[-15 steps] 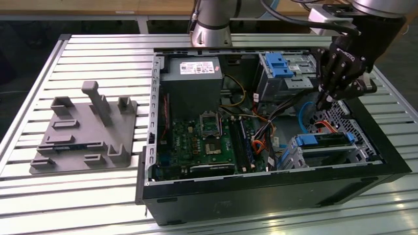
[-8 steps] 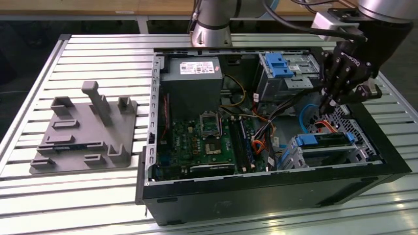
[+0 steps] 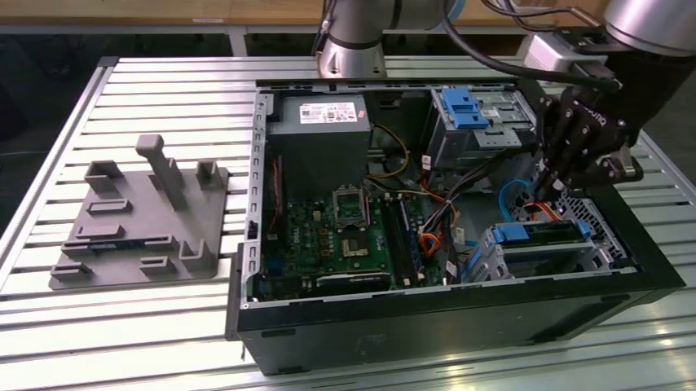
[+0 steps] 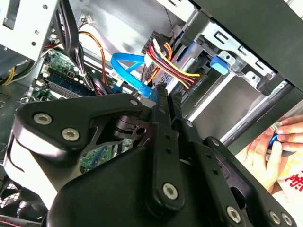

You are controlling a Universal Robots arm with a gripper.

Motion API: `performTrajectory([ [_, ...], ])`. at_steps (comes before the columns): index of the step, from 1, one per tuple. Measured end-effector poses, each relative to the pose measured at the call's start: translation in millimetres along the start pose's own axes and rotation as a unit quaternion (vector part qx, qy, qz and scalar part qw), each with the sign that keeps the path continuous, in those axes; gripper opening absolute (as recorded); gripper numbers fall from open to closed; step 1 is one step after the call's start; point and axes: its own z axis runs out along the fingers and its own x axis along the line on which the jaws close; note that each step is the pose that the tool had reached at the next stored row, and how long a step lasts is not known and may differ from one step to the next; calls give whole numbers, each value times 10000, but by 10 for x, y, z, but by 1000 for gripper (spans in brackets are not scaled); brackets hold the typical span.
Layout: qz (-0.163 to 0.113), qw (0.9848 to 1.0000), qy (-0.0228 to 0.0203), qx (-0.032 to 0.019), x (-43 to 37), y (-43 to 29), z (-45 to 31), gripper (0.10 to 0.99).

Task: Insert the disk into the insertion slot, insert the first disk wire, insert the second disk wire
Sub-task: 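Insert the second disk wire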

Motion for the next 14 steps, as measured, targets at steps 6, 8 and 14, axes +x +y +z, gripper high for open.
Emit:
performTrajectory([
  [6,35,9999,-97,3,86,6,49,161],
  [8,70,9999,-110,1,101,7,61,161],
  [14,137,9998,-114,-4,159,-2,70,161],
])
